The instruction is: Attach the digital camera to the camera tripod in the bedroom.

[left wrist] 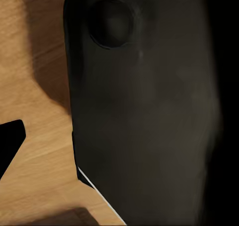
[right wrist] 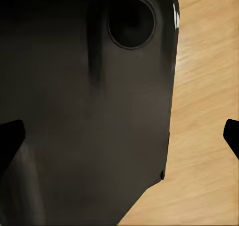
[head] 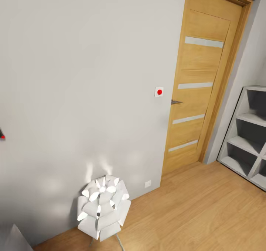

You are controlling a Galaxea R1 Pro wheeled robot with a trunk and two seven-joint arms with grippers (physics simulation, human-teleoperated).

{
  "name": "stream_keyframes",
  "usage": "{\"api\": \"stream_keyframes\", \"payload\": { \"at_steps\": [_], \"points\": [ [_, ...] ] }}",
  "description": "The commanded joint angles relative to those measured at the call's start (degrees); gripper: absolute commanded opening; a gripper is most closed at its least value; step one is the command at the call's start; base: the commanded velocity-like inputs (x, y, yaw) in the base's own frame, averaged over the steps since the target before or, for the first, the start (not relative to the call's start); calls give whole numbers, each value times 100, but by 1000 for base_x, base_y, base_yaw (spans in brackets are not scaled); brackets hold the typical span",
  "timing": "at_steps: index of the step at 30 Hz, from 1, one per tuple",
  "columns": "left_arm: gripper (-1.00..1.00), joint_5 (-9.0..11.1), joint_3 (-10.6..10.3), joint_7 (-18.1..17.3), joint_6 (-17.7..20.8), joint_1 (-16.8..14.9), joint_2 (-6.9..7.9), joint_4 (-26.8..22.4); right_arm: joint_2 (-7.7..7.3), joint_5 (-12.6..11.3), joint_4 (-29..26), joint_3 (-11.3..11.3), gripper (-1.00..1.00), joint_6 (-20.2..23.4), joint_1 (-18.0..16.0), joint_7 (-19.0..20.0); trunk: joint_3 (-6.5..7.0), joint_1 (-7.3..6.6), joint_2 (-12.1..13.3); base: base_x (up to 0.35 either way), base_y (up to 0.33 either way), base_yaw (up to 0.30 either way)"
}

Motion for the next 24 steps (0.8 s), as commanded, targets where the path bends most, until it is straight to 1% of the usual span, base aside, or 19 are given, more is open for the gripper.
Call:
{"api": "stream_keyframes", "payload": {
  "at_steps": [1, 2, 5, 6, 9, 15, 18, 24],
  "points": [
    [100, 33, -33, -9, 33, 33, 33, -33, -33, -33, -33, -33, 100, -33, 3, 33, -3, 0, -1, 0, -64, 0],
    [100, 66, -25, -12, 65, 65, 65, -65, -65, -16, -66, -66, 100, -65, 1, 65, -3, 0, -1, 0, -41, 0],
    [100, 75, -18, -13, 63, 163, 63, -161, -162, -9, -163, -77, 100, -162, 1, 161, -3, 0, -1, 0, -33, 0],
    [100, 73, -8, -15, 43, 195, 30, -170, -193, -1, -195, -44, 100, -194, 0, 127, -3, 0, -1, 0, -21, 0],
    [100, 71, 3, -17, 8, 256, -47, -173, -213, 0, -263, 5, 100, -290, -1, 121, -3, 0, -1, 0, -9, 0],
    [100, 71, 3, -11, -6, 262, -54, -177, -218, 4, -291, 8, 100, -483, 0, 164, -3, 0, -1, 0, -3, -20],
    [100, 70, 6, -10, -8, 262, -53, -178, -219, -4, -296, 9, 100, -579, 1, 171, -3, 0, -1, 0, -1, -169],
    [100, 70, 9, -7, -9, 263, -55, -178, -220, -8, -299, 9, 100, -772, 2, 176, -3, 0, -1, 0, 0, -285]
  ]
}}
